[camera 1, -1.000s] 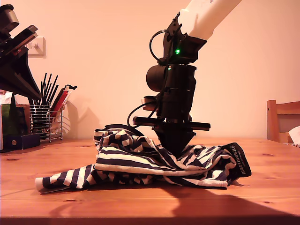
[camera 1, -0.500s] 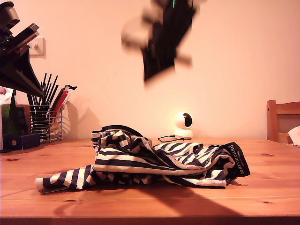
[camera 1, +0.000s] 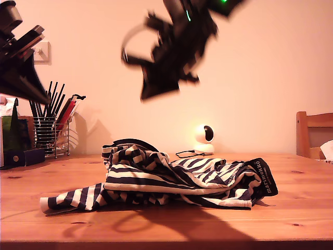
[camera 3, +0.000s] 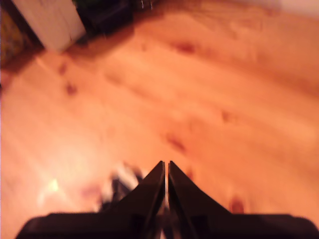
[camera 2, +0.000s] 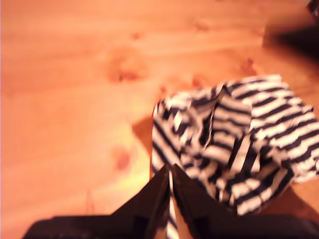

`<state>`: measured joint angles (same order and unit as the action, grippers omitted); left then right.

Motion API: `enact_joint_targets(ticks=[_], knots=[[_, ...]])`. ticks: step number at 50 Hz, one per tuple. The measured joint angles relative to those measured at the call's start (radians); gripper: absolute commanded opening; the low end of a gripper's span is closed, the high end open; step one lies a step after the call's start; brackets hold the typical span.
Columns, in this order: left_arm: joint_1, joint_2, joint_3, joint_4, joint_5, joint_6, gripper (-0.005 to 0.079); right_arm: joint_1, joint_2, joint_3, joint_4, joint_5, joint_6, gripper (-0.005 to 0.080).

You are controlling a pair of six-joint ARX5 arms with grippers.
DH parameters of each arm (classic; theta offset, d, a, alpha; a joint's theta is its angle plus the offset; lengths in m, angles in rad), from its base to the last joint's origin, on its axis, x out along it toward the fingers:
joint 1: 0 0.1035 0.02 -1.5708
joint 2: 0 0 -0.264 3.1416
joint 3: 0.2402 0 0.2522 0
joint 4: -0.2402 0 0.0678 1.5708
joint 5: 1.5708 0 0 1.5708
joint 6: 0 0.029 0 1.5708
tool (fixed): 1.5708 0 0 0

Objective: Fold the t-shirt in front of you. After folding it, place it to the right side.

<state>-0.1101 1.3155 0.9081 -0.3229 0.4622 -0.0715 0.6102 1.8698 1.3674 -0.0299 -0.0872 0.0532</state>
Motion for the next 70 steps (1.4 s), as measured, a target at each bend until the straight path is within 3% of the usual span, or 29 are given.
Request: enact_joint_targets(ticks=[14, 27, 41, 44, 51, 53, 70], knots=[[-0.108, 0.109, 0.0, 0.098, 0.001, 0.0, -0.0013, -0.036, -0.153, -0.123, 0.034, 0.0, 0.0, -0.001], [-0.192, 0.238, 0.0, 0.245, 0.009, -0.058, -0.0013, -0.138, -0.15, -0.155, -0.222, -0.07, 0.058, -0.001], [-0.289, 0.347, 0.0, 0.385, 0.026, -0.111, -0.0013, -0.306, -0.145, -0.154, -0.344, -0.206, 0.159, -0.0006], [-0.304, 0.368, 0.0, 0.402, 0.026, -0.114, -0.0013, -0.334, -0.145, -0.154, -0.369, -0.222, 0.159, 0.0027], [-0.33, 0.412, 0.0, 0.422, 0.027, -0.121, -0.0013, -0.38, -0.145, -0.154, -0.402, -0.268, 0.159, 0.0325], [-0.334, 0.423, 0.0, 0.422, 0.027, -0.121, -0.0013, -0.386, -0.145, -0.154, -0.408, -0.27, 0.159, 0.0361], [-0.34, 0.428, 0.0, 0.452, 0.027, -0.132, -0.0013, -0.395, -0.105, -0.154, -0.465, -0.275, 0.182, 0.0371]])
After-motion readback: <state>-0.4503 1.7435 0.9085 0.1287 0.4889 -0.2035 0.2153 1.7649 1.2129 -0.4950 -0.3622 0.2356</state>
